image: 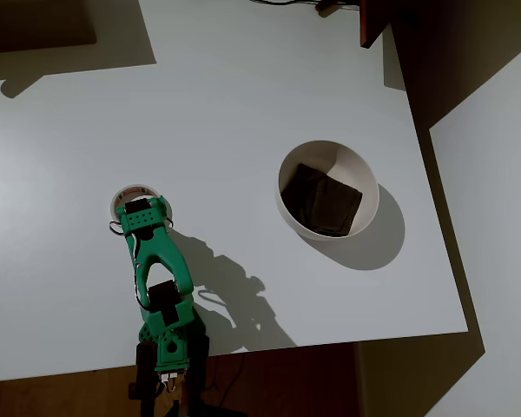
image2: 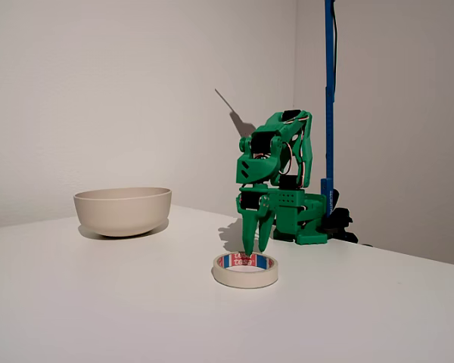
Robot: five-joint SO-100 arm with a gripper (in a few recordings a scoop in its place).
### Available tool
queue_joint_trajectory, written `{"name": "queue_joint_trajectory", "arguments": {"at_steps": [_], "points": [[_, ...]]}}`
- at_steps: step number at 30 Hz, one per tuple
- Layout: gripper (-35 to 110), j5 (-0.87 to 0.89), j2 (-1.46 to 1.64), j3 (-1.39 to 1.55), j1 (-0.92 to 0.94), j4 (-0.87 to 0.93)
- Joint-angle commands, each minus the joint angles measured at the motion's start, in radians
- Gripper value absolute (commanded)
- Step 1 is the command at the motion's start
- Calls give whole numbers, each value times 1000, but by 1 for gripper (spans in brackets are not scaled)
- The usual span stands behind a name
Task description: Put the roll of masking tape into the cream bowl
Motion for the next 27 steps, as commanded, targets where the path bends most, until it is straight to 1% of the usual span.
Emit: {"name": "queue_joint_trajectory", "arguments": {"at_steps": [1, 5, 10, 12, 13, 14, 22, 27], "points": [[15, 17, -25, -63, -20, -17], [13, 17, -86, -66, -28, -41], [9, 9, -80, -63, -41, -41], [2, 0, -80, -63, -51, -41], [-6, -2, -80, -63, -55, -44], [-8, 2, -80, -63, -58, -46], [-8, 29, -64, -61, -83, -75], [-8, 61, 69, -63, -75, -49]]}}
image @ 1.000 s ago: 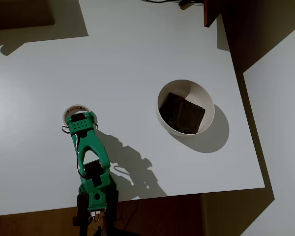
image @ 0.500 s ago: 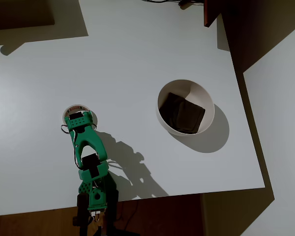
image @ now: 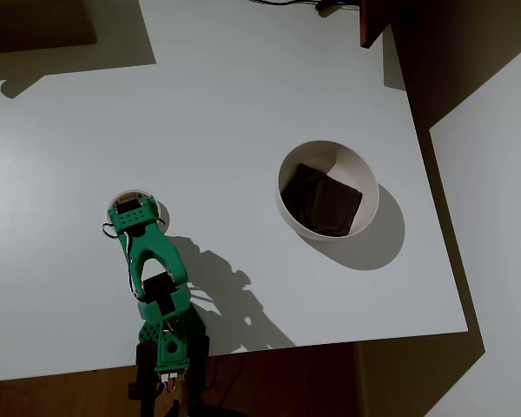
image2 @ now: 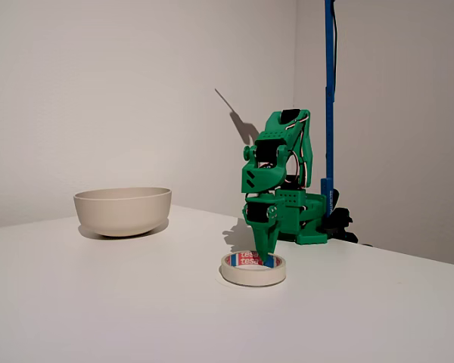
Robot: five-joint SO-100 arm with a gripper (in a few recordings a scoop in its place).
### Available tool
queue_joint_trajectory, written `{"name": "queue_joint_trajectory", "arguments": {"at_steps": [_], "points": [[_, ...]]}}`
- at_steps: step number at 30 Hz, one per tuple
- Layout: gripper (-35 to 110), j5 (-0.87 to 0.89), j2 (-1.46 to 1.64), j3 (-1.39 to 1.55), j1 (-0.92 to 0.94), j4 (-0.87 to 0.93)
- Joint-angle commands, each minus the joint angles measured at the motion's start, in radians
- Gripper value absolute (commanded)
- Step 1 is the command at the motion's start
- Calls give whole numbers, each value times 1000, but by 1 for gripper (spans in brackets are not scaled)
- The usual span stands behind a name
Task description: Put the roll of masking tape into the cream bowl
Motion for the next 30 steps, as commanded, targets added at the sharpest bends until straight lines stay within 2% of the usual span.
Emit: {"name": "queue_joint_trajectory", "arguments": {"at_steps": [1, 15, 24, 30], "points": [[-8, 32, 190, -60, -5, 35], [-8, 0, 758, -210, 80, 431], [-8, -72, 936, -353, 371, 540], [-8, -107, 980, -423, 617, 525]]}}
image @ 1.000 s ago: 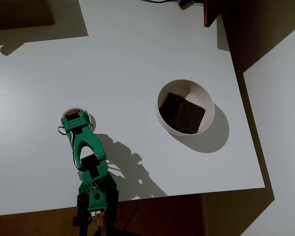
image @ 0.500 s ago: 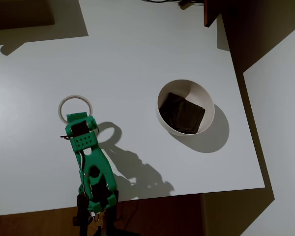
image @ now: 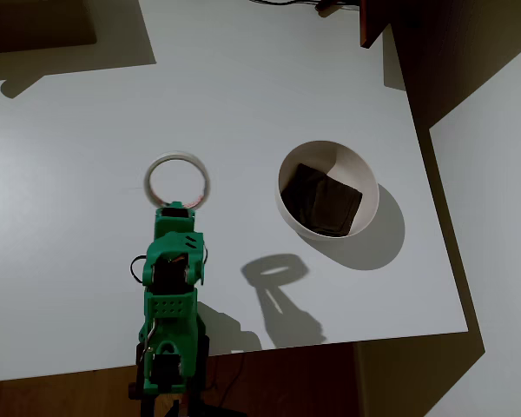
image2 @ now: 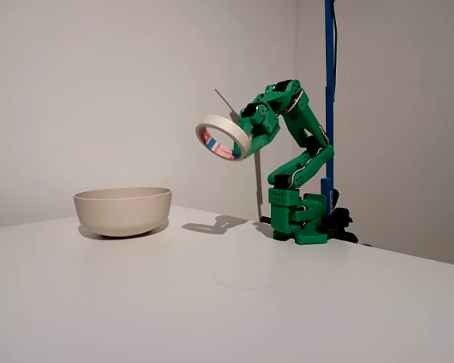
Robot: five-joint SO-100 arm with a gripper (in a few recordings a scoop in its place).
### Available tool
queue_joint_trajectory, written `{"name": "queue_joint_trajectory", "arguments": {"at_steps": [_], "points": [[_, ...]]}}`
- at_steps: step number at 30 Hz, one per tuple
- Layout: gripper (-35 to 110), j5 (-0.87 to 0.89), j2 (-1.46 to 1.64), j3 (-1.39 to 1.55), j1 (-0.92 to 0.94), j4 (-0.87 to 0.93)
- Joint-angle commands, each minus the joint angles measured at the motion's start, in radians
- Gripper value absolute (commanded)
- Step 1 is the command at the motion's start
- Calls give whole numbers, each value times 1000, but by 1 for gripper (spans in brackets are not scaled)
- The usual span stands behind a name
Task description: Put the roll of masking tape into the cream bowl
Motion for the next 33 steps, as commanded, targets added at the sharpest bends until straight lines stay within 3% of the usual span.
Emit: {"name": "queue_joint_trajectory", "arguments": {"at_steps": [1, 15, 33], "points": [[-8, -11, 40, -104, 176, -14], [-8, -69, -354, -158, 663, -397], [-8, -31, -1287, -856, 884, -430]]}}
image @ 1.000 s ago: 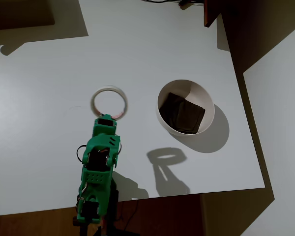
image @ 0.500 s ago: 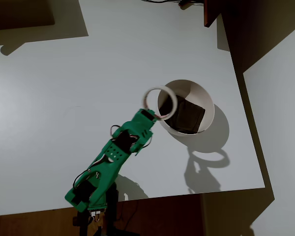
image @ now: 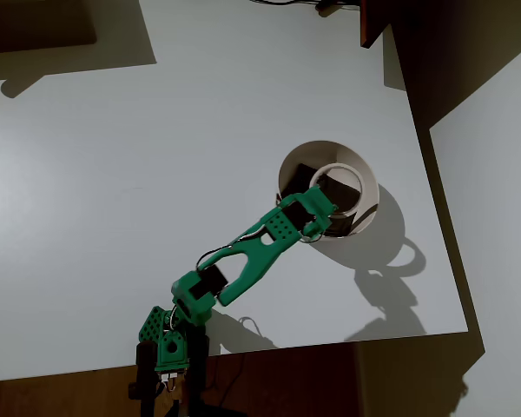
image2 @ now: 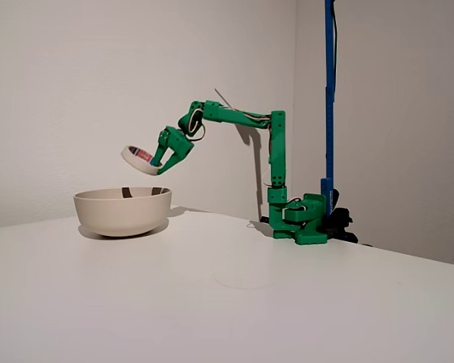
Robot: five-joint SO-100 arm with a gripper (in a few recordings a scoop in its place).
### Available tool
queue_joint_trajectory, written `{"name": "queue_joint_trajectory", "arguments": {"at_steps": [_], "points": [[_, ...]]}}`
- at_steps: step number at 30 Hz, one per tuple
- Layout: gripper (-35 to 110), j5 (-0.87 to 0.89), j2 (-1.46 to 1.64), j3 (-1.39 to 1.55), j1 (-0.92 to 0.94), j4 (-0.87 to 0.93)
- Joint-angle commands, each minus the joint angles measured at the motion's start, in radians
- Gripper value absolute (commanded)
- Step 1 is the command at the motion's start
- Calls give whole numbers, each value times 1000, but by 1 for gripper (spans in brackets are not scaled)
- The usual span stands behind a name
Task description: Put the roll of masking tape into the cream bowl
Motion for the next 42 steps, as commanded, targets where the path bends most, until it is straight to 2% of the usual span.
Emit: {"name": "queue_joint_trajectory", "arguments": {"at_steps": [1, 9, 16, 20, 22, 28, 30, 42], "points": [[-8, 14, -91, -224, 29, 5], [-8, 8, -322, -402, 38, 29], [-8, 20, -368, -494, 6, 80], [14, 44, -354, -500, 3, 86], [18, 52, -353, -503, 3, 83], [12, 77, -339, -515, 3, 86], [-7, 84, -333, -518, 3, 87], [-8, 130, -212, -520, -77, 195]]}}
